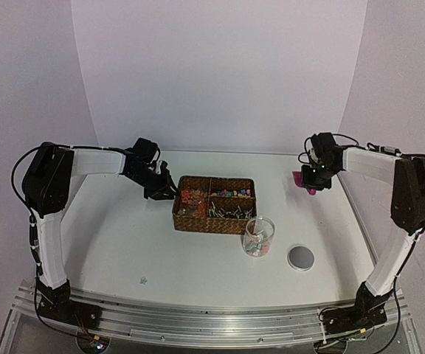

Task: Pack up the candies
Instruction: Place the spatula at the center of the board.

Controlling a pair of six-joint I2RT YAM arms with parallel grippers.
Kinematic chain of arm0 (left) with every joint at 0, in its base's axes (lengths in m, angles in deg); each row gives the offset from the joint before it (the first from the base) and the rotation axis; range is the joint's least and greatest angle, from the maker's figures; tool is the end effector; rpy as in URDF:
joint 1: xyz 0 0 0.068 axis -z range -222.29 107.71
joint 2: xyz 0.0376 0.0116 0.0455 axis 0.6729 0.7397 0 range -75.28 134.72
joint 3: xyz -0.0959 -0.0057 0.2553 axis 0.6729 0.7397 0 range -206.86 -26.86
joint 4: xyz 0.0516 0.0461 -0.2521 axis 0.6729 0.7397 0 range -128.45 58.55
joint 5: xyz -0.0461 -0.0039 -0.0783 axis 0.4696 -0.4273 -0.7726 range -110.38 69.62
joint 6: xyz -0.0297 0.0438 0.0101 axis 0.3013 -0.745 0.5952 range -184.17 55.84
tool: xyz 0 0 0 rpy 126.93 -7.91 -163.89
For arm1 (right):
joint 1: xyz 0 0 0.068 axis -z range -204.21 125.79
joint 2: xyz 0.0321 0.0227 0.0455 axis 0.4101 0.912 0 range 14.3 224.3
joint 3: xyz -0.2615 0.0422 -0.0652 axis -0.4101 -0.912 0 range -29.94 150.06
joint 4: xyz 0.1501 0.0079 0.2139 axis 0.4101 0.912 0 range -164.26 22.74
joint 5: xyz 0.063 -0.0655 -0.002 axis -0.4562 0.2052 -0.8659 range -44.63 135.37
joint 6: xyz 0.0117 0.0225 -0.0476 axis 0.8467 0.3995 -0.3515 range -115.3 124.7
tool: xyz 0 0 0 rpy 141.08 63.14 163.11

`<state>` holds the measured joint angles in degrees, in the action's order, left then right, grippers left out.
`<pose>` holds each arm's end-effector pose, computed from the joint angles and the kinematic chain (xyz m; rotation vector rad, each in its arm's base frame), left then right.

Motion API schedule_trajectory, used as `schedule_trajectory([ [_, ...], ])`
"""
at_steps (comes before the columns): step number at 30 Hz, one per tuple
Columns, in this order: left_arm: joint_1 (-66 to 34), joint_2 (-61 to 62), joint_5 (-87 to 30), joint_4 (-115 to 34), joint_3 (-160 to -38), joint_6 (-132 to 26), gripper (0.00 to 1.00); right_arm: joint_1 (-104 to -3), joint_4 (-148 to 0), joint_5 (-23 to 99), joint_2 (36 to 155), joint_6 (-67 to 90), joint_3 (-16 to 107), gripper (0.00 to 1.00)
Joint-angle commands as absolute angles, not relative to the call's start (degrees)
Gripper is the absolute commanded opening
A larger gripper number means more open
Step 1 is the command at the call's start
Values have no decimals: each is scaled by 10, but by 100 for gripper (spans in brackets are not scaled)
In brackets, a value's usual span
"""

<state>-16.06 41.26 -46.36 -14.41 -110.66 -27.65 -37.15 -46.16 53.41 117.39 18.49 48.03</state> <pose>0.3829 -0.2060 0.1790 -0.0573 2.7255 -0.9578 0.3836 0.0829 0.2334 0.0767 2.4856 0.0209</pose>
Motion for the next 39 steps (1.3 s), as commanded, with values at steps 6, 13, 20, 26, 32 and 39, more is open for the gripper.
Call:
schedule_trajectory([
  [6, -173, 377, -444, -134, -1087, -271, 26, -369, -467, 531, 1196, 219, 411, 0],
  [13, -180, 369, -442, -133, -1082, -272, 32, -366, -466, 543, 1222, 198, 396, 25],
  [20, -181, 367, -447, -135, -1081, -273, 35, -367, -462, 541, 1223, 173, 408, 49],
  [26, -184, 364, -449, -135, -1082, -276, 40, -367, -433, 536, 1189, 149, 458, 92],
  [32, -184, 355, -456, -136, -1085, -283, 47, -386, -365, 522, 1123, 181, 492, 98],
  [39, -184, 339, -465, -141, -1079, -287, 69, -453, -200, 570, 1097, 377, 424, 98],
])
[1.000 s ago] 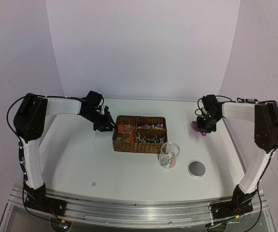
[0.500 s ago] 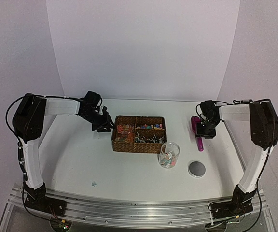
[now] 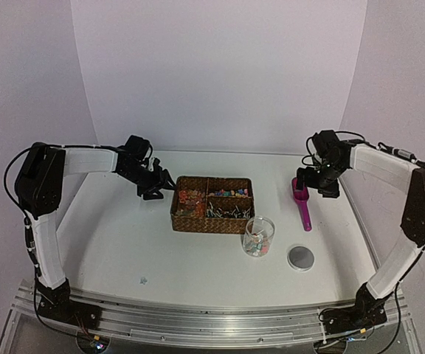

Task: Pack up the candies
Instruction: Place the spatula at the center of the board, then pick up the bottle lid at the center of the board.

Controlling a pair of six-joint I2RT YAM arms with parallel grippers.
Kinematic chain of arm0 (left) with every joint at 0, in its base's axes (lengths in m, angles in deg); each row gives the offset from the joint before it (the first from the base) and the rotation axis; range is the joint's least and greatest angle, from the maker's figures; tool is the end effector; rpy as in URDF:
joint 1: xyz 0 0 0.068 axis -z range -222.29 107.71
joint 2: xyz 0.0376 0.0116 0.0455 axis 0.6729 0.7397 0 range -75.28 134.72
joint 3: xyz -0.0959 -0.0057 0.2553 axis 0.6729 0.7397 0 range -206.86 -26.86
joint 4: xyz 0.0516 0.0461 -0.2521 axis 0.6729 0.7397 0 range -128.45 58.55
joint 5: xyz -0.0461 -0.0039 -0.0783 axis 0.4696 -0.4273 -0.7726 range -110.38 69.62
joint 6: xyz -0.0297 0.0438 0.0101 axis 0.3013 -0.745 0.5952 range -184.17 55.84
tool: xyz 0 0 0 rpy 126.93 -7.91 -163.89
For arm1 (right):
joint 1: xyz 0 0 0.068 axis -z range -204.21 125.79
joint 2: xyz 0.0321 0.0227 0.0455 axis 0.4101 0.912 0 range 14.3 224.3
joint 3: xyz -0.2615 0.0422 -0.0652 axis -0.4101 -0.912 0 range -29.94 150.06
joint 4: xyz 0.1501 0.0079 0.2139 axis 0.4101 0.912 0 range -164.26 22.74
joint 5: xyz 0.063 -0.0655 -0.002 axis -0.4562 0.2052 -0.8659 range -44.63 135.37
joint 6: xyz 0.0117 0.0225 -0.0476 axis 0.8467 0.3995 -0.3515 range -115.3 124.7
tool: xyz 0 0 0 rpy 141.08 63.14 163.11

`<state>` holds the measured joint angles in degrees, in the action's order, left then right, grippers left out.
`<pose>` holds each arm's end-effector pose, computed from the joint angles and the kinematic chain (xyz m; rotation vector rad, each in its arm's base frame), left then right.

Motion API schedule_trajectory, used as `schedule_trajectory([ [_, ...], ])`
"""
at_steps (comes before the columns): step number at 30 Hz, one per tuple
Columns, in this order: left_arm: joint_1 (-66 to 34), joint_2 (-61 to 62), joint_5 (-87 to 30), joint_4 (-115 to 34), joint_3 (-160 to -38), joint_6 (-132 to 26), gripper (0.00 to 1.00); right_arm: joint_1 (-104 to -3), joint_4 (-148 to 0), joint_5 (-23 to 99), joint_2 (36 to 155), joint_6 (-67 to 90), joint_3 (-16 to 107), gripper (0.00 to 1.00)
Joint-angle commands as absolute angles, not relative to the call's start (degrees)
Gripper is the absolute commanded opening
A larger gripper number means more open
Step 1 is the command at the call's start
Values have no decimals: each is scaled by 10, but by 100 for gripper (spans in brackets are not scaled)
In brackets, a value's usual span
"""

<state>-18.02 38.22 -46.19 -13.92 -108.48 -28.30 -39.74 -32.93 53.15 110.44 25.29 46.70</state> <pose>0.3799 -0.1882 0.1888 -0.0870 2.7062 -0.9439 0.3409 0.0896 0.2553 0.1619 2.6118 0.0418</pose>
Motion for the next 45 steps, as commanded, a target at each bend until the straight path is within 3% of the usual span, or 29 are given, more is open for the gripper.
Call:
schedule_trajectory([
  [1, -183, 337, -467, -143, -1077, -288, 73, -474, -189, 588, 1094, 401, 412, 98],
  [4, -184, 333, -470, -148, -1073, -291, 85, -506, -179, 582, 1086, 453, 374, 98],
  [10, -184, 325, -474, -154, -1069, -299, 97, -538, -209, 550, 1052, 502, 297, 98],
  [18, -184, 320, -475, -163, -1061, -300, 98, -555, -307, 515, 1010, 529, 203, 98],
  [30, -184, 315, -475, -169, -1053, -299, 98, -582, -332, 551, 1045, 519, 197, 98],
  [45, -185, 319, -484, -175, -1048, -296, 98, -582, -370, 548, 1029, 534, 144, 88],
])
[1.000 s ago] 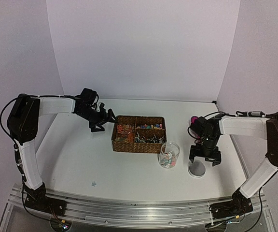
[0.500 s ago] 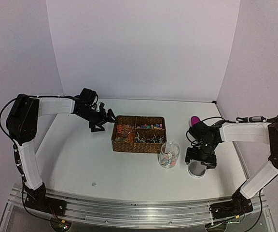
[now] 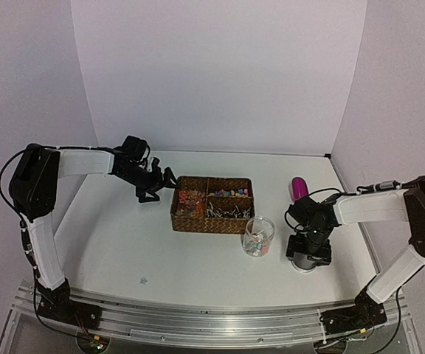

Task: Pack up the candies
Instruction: Pick up the bottle lid at the center of the board, then close the bottle lid on the packing bottle.

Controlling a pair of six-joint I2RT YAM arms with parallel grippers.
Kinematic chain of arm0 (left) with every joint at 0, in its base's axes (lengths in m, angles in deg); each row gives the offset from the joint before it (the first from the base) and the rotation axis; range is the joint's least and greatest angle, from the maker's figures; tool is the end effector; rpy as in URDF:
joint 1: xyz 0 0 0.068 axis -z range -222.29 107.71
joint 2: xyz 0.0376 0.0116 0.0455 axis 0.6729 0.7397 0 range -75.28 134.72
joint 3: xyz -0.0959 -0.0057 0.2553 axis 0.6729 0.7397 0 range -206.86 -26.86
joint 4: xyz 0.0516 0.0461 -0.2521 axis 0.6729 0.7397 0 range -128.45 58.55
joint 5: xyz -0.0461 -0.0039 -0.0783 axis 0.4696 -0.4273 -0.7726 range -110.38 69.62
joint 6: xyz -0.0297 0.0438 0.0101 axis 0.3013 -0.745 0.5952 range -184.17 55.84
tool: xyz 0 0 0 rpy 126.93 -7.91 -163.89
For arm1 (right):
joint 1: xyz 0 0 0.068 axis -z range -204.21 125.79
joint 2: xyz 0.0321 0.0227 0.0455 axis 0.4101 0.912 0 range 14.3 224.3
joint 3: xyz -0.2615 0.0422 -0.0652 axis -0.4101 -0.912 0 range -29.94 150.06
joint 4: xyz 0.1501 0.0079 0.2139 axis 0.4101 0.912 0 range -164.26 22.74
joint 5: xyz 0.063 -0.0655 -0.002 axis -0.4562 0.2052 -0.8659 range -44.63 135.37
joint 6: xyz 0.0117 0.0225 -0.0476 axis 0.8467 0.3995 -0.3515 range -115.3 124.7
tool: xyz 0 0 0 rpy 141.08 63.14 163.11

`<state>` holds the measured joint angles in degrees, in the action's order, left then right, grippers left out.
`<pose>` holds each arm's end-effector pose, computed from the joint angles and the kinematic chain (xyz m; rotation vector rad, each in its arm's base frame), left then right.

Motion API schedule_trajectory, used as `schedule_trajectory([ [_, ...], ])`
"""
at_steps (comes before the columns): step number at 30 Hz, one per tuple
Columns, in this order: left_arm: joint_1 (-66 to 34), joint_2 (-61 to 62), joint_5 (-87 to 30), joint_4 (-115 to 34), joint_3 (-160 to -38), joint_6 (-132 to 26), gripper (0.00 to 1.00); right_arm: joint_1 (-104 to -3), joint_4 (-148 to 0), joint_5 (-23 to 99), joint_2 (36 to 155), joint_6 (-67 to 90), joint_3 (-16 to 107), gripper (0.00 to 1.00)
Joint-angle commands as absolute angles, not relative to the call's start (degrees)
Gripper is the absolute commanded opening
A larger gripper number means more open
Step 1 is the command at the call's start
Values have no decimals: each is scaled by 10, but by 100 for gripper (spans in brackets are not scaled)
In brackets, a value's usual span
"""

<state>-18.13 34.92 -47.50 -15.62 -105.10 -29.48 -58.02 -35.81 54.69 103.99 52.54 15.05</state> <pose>0.3690 -0.1832 0.1962 -0.0413 2.6750 -0.9760 0.2092 0.1331 0.1394 0.3740 2.9205 -0.0665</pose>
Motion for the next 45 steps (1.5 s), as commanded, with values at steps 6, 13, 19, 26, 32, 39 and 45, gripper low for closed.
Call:
schedule_trajectory([
  [6, -185, 318, -485, -176, -1046, -294, 98, -582, -365, 559, 1031, 524, 159, 75],
  [13, -185, 319, -486, -176, -1048, -294, 98, -581, -316, 567, 1022, 494, 212, 68],
  [19, -185, 323, -489, -175, -1049, -294, 98, -584, -270, 529, 996, 400, 337, 67],
  [26, -185, 324, -490, -176, -1050, -294, 98, -629, -229, 482, 1039, 343, 440, 62],
  [32, -185, 323, -491, -176, -1050, -293, 98, -681, -132, 541, 1134, 338, 540, 66],
  [39, -186, 323, -492, -178, -1047, -293, 98, -702, -113, 551, 1169, 332, 576, 67],
  [45, -186, 323, -493, -180, -1044, -291, 98, -709, -124, 548, 1196, 321, 605, 68],
])
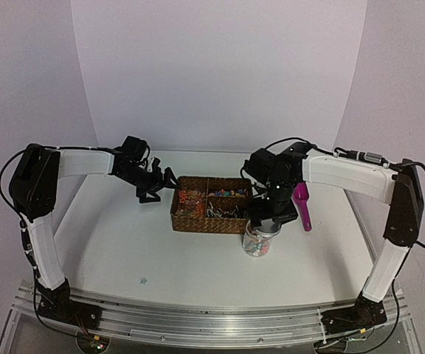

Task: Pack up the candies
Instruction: Close the bottle lid on the packing bottle.

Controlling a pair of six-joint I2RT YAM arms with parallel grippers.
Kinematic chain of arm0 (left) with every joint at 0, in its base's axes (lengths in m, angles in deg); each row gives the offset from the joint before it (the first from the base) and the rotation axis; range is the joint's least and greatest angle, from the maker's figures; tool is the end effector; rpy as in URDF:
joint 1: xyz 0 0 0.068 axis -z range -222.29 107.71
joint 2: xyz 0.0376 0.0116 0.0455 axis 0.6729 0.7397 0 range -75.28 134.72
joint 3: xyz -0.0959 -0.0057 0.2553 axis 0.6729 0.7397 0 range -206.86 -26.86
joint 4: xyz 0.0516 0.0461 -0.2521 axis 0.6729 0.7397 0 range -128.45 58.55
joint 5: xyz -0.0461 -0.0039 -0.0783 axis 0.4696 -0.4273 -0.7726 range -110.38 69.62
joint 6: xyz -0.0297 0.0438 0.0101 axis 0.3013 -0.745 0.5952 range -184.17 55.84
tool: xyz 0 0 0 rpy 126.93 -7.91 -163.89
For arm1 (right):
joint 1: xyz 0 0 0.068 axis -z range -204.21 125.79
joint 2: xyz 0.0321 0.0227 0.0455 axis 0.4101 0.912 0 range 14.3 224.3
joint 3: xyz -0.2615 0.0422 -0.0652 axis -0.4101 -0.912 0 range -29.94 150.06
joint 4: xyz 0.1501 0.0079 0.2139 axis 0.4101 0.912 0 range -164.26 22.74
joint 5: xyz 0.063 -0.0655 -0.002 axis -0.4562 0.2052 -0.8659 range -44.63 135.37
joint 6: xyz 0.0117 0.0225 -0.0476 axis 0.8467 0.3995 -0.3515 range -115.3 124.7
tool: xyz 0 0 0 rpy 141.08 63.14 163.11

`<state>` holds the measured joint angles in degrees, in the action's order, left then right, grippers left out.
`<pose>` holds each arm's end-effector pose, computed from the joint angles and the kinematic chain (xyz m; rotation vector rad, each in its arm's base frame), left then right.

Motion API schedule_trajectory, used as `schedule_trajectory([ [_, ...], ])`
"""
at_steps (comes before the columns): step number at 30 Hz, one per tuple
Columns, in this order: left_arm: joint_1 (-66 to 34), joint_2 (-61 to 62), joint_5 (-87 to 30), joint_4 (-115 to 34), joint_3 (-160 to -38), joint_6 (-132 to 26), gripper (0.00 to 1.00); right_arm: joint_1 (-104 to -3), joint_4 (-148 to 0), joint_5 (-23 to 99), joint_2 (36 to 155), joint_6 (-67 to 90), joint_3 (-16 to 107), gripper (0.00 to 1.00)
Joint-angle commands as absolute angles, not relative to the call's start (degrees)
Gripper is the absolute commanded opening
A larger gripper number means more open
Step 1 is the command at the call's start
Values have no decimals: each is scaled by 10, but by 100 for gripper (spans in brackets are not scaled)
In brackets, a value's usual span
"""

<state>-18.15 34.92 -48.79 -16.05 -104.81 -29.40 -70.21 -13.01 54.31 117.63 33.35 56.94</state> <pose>0.3684 -0.1836 0.1954 -0.0327 2.6750 -1.0054 0.2513 0.2522 0.2518 -0.4098 2.8476 0.0090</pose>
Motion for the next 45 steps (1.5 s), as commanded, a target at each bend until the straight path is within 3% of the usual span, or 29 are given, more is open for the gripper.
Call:
schedule_trajectory([
  [1, -186, 323, -493, -180, -1044, -291, 98, -710, -124, 548, 1201, 318, 609, 69],
  [15, -188, 320, -497, -185, -1038, -288, 98, -711, -114, 557, 1233, 308, 619, 73],
  [34, -192, 320, -502, -191, -1032, -286, 98, -711, -115, 552, 1243, 293, 632, 92],
  [45, -192, 320, -505, -195, -1029, -285, 98, -715, -118, 550, 1237, 288, 644, 90],
])
